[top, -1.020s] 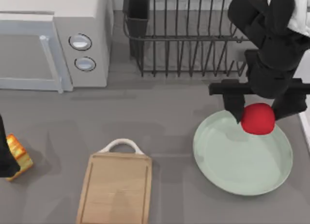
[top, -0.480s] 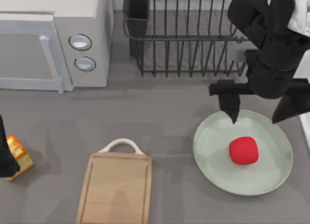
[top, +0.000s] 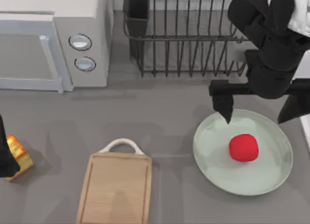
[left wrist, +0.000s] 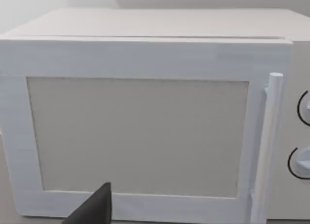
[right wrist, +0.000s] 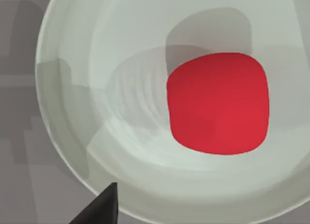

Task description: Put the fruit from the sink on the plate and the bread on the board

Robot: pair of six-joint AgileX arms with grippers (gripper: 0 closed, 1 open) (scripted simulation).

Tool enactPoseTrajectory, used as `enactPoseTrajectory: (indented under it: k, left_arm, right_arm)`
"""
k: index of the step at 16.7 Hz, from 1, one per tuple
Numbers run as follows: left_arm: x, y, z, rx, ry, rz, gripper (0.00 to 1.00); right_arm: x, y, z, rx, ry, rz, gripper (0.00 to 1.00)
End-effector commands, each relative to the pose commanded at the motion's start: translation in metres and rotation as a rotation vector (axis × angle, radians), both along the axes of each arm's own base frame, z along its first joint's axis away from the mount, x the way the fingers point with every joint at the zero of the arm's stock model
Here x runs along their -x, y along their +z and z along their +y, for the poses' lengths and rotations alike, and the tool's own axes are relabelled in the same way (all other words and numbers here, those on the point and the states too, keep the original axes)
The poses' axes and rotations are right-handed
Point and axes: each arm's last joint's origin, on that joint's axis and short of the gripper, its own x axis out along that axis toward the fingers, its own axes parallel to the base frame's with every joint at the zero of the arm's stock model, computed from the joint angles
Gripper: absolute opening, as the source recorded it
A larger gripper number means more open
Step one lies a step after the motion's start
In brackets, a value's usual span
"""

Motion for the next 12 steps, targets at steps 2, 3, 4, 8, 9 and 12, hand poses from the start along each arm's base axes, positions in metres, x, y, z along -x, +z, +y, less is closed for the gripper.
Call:
enactPoseTrajectory:
  k: [2, 3, 4, 8, 9, 12]
  left_arm:
    - [0.0, 0.0, 0.0, 0.0, 0.0, 0.0, 1.0]
    - [0.0, 0.0, 0.0, 0.0, 0.0, 0.0, 1.0]
    - [0.0, 0.0, 0.0, 0.0, 0.0, 0.0, 1.0]
    - [0.0, 0.0, 0.0, 0.0, 0.0, 0.0, 1.0]
    - [0.0, 0.0, 0.0, 0.0, 0.0, 0.0, 1.0]
    - [0.0, 0.0, 0.0, 0.0, 0.0, 0.0, 1.0]
  right_arm:
    - [0.0, 0.0, -0.001, 0.0, -0.002, 0.0, 1.0]
    - [0.0, 0.0, -0.002, -0.003, -0.001, -0.006, 1.0]
    - [0.002, 0.002, -0.005, -0.01, -0.001, -0.019, 1.0]
    - [0.022, 0.018, -0.033, -0.07, 0.0, -0.156, 1.0]
    - [0.031, 0.024, -0.044, -0.091, 0.0, -0.212, 1.0]
    - [0.069, 0.038, -0.078, -0.152, 0.002, -0.426, 1.0]
